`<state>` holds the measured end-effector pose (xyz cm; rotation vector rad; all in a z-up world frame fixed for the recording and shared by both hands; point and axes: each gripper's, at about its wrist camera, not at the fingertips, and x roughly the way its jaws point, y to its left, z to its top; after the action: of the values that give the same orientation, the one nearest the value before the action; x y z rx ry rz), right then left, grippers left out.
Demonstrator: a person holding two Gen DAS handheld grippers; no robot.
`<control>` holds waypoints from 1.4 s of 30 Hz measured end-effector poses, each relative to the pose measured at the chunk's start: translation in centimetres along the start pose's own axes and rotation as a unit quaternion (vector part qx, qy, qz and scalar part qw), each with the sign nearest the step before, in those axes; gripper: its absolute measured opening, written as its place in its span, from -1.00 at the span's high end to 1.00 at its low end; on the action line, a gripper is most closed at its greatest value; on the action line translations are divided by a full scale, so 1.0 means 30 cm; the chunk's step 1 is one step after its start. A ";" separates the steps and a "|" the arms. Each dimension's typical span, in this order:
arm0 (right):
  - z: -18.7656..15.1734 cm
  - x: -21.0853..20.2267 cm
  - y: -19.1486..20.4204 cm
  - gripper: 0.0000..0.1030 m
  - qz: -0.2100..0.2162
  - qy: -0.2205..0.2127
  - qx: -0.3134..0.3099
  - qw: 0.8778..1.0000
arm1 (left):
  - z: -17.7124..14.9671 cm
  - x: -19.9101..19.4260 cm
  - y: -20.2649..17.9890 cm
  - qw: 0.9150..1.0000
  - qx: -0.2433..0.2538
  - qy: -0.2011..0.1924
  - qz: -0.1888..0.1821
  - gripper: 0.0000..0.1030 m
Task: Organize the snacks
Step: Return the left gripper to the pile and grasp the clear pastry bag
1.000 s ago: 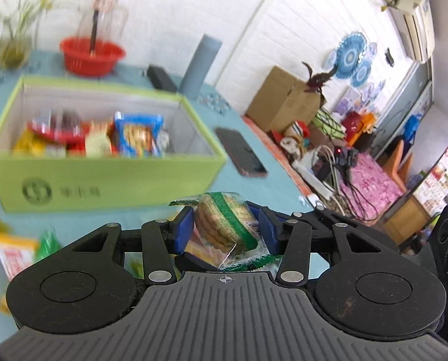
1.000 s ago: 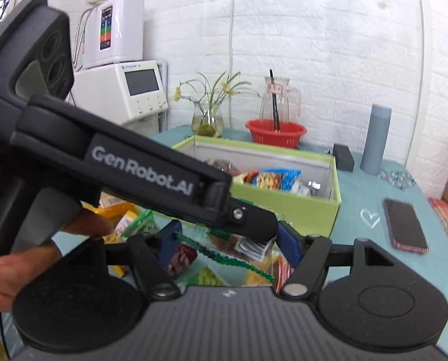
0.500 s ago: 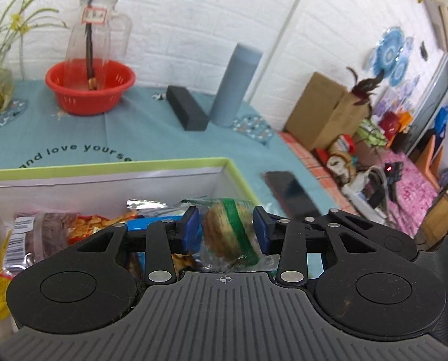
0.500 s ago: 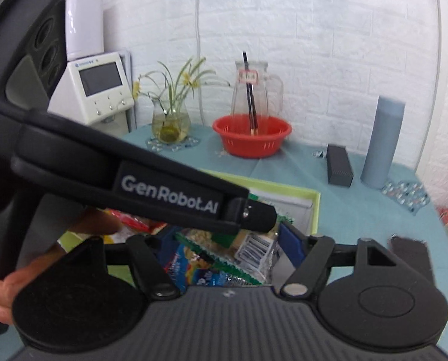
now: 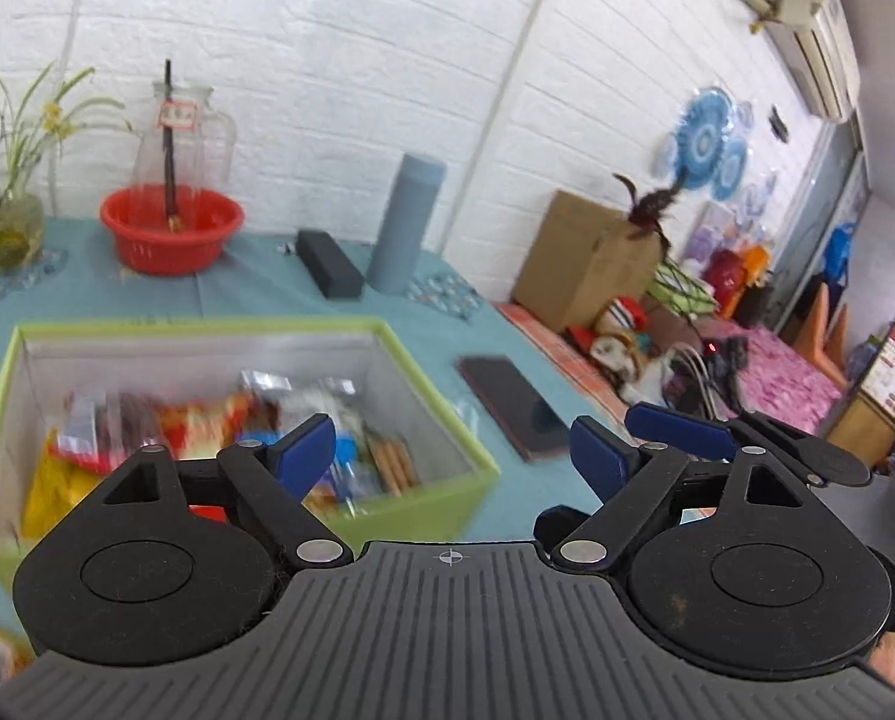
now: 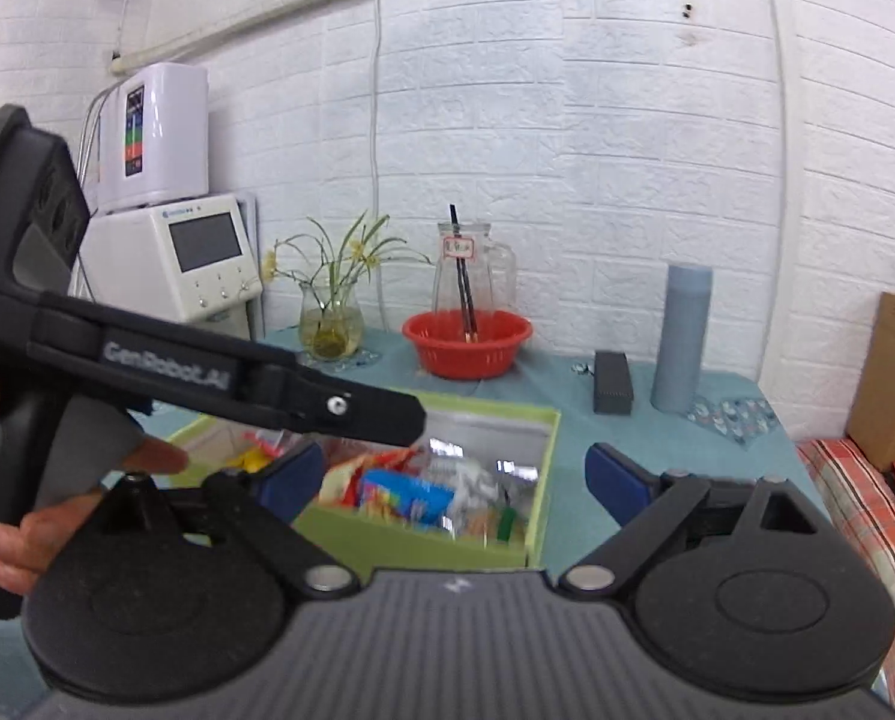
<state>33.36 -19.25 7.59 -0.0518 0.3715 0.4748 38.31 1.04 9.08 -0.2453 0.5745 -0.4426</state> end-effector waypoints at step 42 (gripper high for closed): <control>-0.427 -0.141 0.273 -0.81 0.071 0.146 0.014 0.987 | -0.505 -0.201 0.042 0.986 -0.139 0.097 -0.013 -0.45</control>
<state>21.82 -15.55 -2.52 -0.0687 0.6721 0.6044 25.53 3.43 -0.87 -0.4802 0.8254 -0.4145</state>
